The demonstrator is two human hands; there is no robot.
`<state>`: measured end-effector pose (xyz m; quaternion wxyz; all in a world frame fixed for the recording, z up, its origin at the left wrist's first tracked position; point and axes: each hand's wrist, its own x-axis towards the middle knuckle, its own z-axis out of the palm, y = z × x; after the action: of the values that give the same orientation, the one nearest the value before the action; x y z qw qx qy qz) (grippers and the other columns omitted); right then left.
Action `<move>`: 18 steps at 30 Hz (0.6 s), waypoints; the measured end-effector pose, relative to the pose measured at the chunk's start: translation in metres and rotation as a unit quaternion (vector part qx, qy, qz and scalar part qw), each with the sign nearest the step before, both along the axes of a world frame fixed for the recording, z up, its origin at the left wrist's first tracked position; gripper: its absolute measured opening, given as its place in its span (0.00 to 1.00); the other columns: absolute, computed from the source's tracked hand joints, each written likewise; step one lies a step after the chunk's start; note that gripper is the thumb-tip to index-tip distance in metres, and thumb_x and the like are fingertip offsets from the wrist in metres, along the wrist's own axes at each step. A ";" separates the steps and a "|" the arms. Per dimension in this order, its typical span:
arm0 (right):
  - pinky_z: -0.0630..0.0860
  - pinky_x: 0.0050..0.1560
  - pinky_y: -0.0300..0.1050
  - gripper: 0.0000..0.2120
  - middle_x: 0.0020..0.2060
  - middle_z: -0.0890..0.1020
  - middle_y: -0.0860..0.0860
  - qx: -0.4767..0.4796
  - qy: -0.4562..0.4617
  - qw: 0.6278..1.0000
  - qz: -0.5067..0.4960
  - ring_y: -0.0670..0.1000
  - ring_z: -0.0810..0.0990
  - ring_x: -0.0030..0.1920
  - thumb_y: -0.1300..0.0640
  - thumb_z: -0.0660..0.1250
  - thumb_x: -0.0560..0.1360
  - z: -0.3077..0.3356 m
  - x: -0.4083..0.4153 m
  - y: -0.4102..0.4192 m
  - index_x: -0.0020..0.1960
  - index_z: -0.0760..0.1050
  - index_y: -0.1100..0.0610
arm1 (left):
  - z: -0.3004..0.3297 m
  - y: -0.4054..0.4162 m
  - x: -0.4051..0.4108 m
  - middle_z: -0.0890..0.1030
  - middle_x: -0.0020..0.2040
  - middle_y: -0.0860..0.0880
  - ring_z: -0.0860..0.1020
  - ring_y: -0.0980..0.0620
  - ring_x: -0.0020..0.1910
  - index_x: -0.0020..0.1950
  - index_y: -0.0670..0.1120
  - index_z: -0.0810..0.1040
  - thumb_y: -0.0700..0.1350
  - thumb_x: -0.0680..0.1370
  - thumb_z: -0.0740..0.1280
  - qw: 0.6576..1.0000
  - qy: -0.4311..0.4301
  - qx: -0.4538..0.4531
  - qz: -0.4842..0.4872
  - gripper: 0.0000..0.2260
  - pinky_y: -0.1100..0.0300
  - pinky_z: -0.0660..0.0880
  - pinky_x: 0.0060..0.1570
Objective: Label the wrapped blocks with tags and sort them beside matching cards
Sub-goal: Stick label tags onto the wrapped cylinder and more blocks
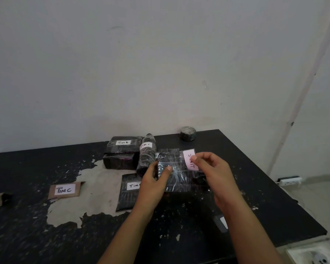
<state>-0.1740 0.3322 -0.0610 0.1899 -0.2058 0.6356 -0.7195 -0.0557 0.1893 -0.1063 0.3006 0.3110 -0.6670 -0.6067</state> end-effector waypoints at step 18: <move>0.82 0.46 0.36 0.16 0.54 0.86 0.39 0.028 0.155 0.987 0.044 0.43 0.84 0.51 0.59 0.70 0.85 -0.013 0.011 -0.029 0.63 0.83 0.38 | -0.001 -0.027 0.014 0.74 0.77 0.58 0.72 0.56 0.76 0.82 0.58 0.69 0.63 0.80 0.73 0.999 -0.037 -0.027 -0.023 0.32 0.50 0.73 0.75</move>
<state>-0.1627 0.3034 -0.0738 0.1263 -0.3369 0.6673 -0.6522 -0.0422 0.1623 -0.1073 0.2696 0.3097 -0.7006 -0.5836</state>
